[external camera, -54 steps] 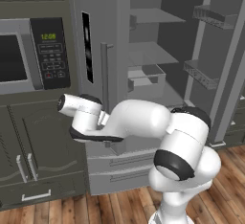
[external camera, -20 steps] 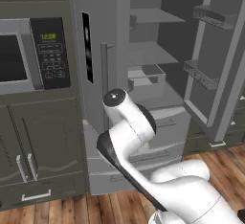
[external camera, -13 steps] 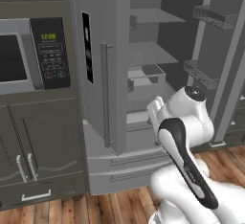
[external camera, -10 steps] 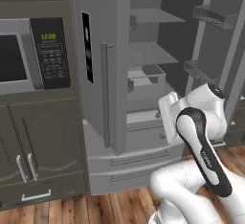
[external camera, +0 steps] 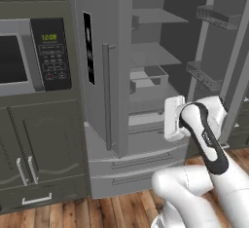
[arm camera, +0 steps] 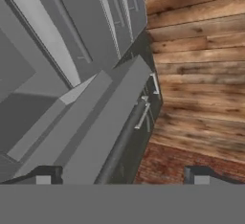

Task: Place one of the steaks on the plate and the other in the bowl. Then place the bowl in the fridge.

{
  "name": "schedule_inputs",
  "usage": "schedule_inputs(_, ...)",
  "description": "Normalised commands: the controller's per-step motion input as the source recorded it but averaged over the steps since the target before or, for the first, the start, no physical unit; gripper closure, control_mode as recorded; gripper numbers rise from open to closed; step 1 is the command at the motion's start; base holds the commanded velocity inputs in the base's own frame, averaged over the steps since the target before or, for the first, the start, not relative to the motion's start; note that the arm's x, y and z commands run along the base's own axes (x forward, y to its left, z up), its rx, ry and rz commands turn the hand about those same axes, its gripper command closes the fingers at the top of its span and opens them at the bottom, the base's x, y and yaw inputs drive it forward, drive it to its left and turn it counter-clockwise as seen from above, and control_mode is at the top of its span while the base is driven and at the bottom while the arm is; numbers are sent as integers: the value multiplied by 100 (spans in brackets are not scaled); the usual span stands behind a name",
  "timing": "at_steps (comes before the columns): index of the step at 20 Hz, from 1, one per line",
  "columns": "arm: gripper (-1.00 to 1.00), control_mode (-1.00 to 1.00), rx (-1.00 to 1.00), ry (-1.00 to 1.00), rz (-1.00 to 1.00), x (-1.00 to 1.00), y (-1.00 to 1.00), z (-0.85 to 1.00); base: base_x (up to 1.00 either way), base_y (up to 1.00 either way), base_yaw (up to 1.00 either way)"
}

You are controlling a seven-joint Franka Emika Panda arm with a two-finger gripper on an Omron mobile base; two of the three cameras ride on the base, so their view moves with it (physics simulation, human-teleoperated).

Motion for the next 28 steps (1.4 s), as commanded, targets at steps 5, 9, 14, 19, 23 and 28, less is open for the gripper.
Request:
schedule_inputs(5, -100, -100, 5, 12, 10, 100, -1, 0, 0, 0, 0)
schedule_inputs(9, -100, -100, 14, 18, 24, 93, 0, -10, 0, 0, 0)
schedule_inputs(14, -100, -100, 17, 9, 31, 72, 8, -27, 0, 0, 0)
schedule_inputs(19, -100, -100, 9, 0, 23, 76, 16, -6, 0, 0, 0)
schedule_inputs(23, -100, -100, 14, 0, 12, 82, 2, -5, 0, 0, 0)
schedule_inputs(28, -100, -100, 16, 0, 6, 26, 6, -44, 0, 0, 0)
